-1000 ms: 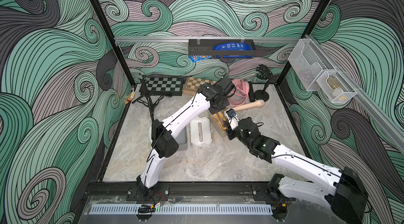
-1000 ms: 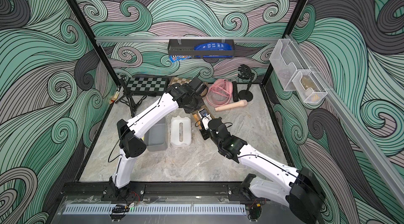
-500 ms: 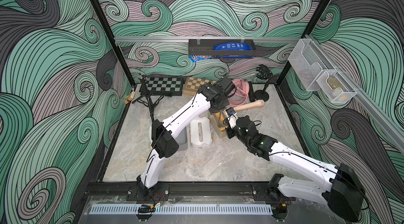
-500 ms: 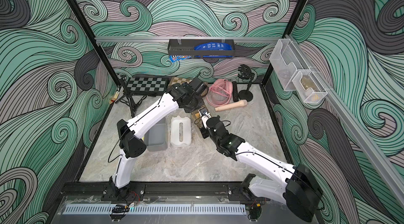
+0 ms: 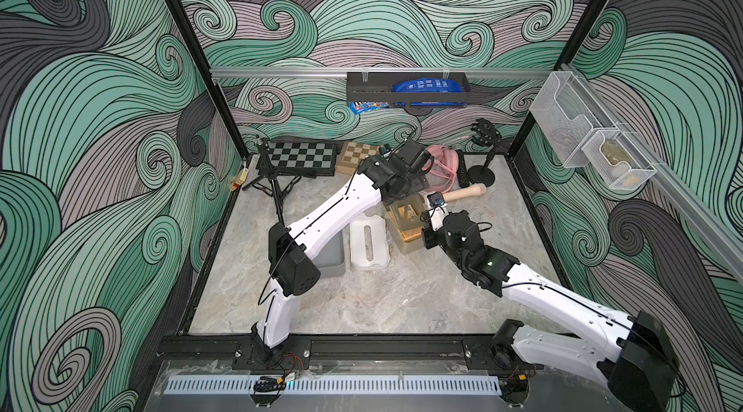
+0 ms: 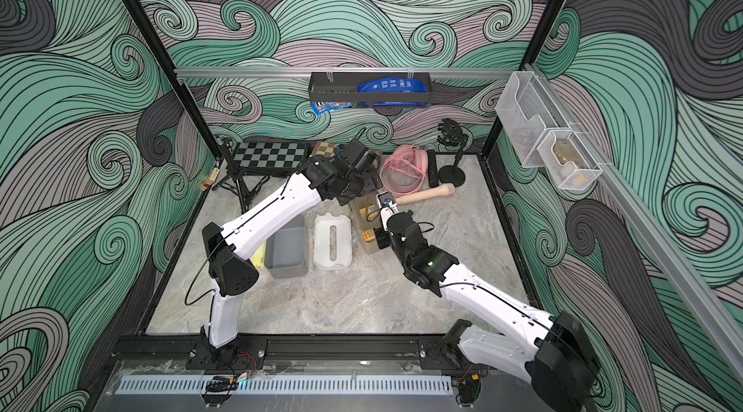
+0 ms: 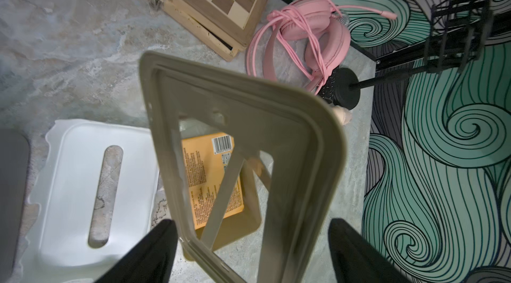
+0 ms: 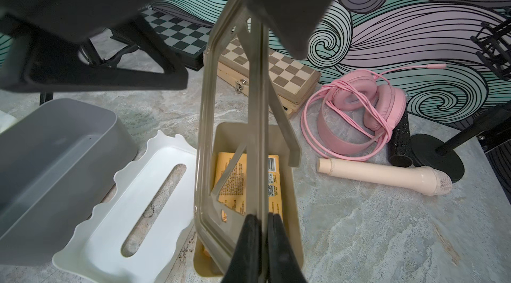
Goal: Put the tissue paper into the tissue box
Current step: Close the box lid on the tissue box.
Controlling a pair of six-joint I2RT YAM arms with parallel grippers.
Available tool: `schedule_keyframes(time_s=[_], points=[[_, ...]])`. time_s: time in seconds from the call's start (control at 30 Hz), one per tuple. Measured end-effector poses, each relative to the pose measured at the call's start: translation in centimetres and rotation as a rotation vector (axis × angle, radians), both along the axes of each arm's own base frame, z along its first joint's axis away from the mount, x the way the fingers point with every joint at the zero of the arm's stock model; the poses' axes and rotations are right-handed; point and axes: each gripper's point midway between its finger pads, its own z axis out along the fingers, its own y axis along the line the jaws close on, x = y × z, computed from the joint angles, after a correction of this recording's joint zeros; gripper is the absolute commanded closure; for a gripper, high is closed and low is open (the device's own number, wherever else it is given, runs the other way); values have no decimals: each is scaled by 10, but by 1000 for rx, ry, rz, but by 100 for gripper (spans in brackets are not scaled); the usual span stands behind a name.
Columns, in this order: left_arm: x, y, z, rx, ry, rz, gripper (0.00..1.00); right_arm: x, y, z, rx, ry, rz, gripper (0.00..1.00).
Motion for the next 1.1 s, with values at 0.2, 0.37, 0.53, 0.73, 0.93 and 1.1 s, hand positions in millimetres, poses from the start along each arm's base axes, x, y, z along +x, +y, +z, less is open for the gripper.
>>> schedule_keyframes(time_s=[0.2,0.37,0.53,0.73,0.93,1.1], points=[[6,10,68,-93,-191,8,1,6,-13,6,70,16,3,100],[11,33,129,-140,-359,17,1,12,-31,12,190,57,25,100],[21,83,173,-112,-506,58,1,12,-39,11,337,144,85,100],[25,134,168,-15,-590,28,1,7,-21,-2,538,357,222,100],[42,154,127,49,-551,-40,1,1,-11,-13,686,540,314,100],[53,145,100,64,-508,-129,1,10,-19,-23,755,632,329,100]])
